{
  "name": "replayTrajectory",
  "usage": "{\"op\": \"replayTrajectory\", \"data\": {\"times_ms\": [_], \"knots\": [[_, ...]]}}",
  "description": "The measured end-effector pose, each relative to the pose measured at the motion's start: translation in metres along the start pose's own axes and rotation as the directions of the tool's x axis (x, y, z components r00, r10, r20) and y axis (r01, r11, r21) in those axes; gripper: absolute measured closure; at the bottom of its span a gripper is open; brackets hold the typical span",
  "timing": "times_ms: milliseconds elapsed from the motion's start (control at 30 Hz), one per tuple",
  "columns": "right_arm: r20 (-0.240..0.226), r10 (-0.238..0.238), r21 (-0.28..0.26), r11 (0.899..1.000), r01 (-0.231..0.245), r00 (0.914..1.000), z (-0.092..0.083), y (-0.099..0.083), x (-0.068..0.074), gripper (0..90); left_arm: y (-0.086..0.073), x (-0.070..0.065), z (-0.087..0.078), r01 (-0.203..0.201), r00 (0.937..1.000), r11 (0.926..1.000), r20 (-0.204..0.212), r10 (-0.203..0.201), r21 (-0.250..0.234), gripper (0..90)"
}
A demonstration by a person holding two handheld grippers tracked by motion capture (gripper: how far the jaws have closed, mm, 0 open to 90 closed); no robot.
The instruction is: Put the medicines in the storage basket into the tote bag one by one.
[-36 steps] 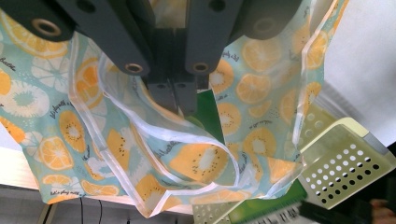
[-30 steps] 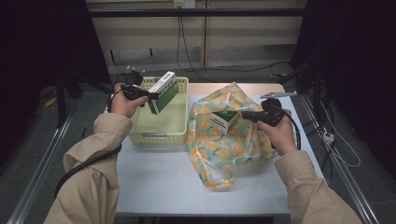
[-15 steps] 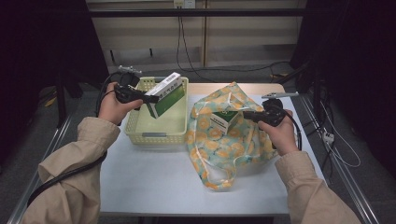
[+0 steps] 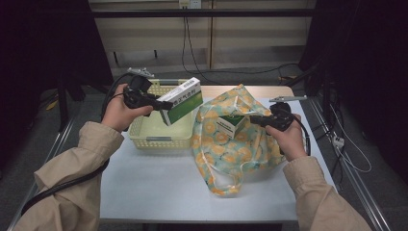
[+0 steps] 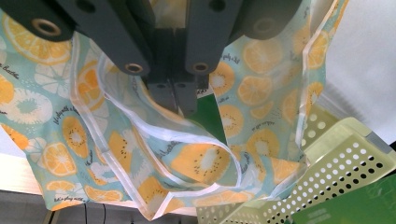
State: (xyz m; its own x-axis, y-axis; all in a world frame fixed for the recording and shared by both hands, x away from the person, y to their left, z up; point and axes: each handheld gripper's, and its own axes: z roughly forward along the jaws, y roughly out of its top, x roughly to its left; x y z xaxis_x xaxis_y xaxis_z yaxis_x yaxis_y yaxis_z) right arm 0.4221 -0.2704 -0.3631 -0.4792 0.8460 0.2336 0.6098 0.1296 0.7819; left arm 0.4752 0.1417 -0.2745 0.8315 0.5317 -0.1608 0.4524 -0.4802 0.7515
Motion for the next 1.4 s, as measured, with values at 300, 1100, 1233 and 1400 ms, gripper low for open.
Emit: {"op": "replayTrajectory", "data": {"times_ms": [300,1100,1233,1400], "knots": [[-0.003,0.008,0.004,1.000,-0.008,1.0000,0.003,0.000,-0.001,90.0,0.002,-0.029,0.012,-0.081,0.9928,0.9965,0.090,0.079,0.020,62.6],[-0.015,-0.018,-0.028,0.999,0.017,0.9997,-0.004,0.015,0.008,90.0,-0.018,-0.084,0.103,-0.182,0.9587,0.9775,0.241,0.152,0.107,62.5],[-0.012,-0.017,-0.031,0.999,0.016,0.9998,-0.006,0.015,0.007,90.0,-0.019,-0.086,0.111,-0.175,0.9586,0.9791,0.245,0.146,0.103,62.5],[-0.013,-0.012,-0.041,0.999,0.011,0.9998,-0.009,0.015,0.007,90.0,-0.020,-0.089,0.120,-0.164,0.9629,0.9808,0.233,0.136,0.106,62.6]]}}
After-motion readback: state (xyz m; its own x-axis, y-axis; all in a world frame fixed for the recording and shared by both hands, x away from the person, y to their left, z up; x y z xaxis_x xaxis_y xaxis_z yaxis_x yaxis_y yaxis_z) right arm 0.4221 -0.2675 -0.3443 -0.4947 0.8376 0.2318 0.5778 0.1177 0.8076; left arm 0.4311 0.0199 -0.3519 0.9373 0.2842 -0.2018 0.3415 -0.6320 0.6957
